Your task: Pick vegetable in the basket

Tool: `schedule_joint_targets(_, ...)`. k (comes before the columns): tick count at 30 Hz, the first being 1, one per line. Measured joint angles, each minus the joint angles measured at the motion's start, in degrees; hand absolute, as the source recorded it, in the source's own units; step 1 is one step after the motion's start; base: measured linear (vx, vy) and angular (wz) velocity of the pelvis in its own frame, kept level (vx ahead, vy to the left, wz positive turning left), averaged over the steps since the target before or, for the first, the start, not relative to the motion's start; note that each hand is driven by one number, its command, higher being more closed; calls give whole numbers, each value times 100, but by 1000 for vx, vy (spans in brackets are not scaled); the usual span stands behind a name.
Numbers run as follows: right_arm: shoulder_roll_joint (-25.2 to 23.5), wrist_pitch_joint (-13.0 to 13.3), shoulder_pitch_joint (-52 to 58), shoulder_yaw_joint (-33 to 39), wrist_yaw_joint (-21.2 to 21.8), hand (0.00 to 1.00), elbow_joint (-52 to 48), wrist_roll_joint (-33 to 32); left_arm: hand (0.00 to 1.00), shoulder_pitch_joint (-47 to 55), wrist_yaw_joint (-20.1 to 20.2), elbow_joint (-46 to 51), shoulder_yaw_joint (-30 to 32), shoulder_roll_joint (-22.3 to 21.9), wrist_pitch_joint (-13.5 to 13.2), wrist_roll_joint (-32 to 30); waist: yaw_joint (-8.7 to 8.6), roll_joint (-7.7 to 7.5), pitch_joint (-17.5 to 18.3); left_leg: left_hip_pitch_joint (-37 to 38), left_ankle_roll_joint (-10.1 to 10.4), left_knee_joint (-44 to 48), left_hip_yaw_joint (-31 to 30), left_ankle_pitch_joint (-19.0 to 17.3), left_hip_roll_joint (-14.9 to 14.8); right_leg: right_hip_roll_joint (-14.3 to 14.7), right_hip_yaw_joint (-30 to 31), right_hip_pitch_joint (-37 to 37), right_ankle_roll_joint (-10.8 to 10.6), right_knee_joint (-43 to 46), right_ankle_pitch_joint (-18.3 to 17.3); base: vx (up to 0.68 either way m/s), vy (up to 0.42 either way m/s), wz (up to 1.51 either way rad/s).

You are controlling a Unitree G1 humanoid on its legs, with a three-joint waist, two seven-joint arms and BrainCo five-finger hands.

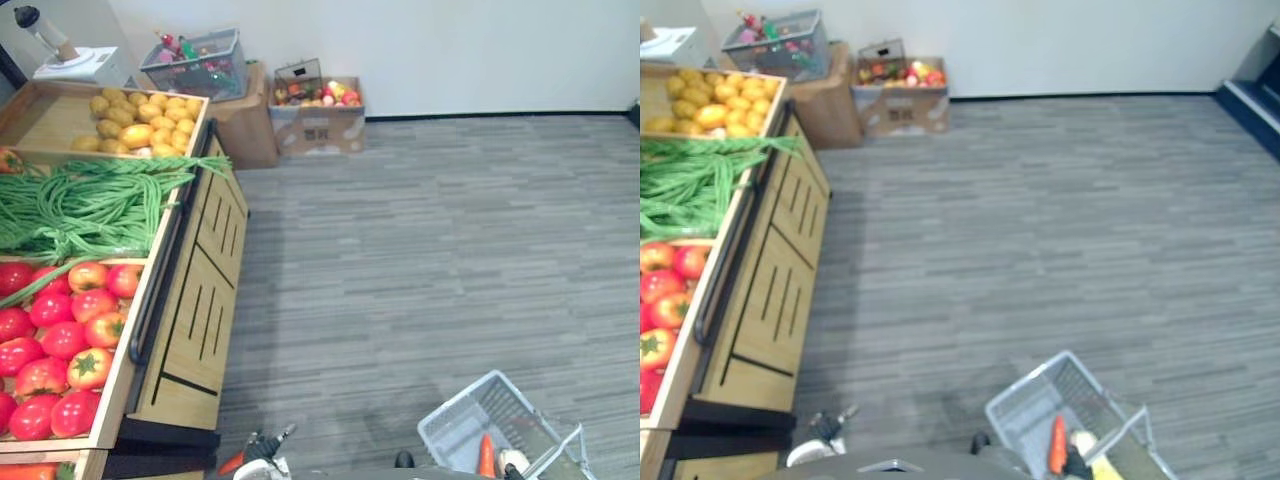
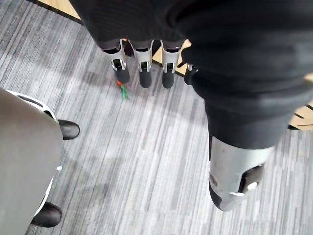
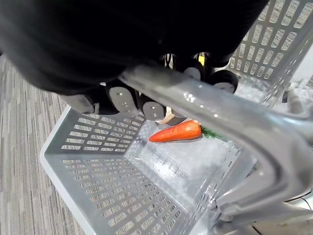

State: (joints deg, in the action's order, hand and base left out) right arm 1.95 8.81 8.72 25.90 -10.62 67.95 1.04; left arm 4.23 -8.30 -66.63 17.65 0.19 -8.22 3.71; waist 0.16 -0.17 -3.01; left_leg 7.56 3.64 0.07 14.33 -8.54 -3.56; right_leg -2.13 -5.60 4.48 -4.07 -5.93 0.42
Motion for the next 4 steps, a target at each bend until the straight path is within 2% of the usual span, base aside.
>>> schedule_joint_targets(4, 22, 1, -11, -79, 0, 100, 39, 1, 0, -1, -2, -4, -175, 26, 0, 0, 4, 2, 1, 95, 0, 8, 54, -1, 10, -7, 57, 77, -8, -3, 7, -14, -8, -6)
